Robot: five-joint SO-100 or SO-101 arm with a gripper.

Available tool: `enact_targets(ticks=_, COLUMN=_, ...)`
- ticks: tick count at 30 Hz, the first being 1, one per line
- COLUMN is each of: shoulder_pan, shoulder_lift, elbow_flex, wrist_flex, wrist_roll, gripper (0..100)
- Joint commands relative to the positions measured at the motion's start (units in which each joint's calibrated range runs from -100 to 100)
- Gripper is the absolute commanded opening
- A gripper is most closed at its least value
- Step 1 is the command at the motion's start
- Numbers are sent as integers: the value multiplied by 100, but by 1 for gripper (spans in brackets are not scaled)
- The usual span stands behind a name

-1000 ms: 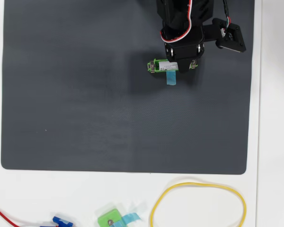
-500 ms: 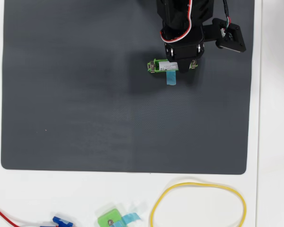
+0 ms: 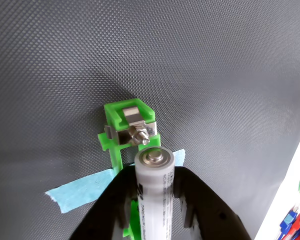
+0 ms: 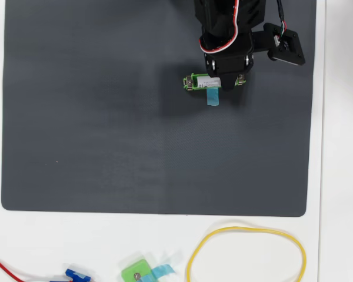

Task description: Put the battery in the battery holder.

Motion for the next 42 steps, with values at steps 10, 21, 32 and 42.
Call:
enact_targets(ticks=10, shoulder_pan=-22, shoulder_lift=-35, elbow_flex=-179, wrist_flex=-6, wrist_roll=29, gripper=0)
enact_targets(ticks=21, shoulder_pan=176, shoulder_lift=-35, elbow_flex=-338, wrist_flex=72, wrist_roll=368, gripper=0)
enact_targets(ticks=32, shoulder_pan=176, shoulder_lift=-35, elbow_flex=-523, wrist_flex=448, wrist_roll=410, gripper=0)
enact_targets(ticks=42, shoulder_pan=362, shoulder_lift=50, elbow_flex=-981, wrist_flex=1112, wrist_roll=530, gripper=0)
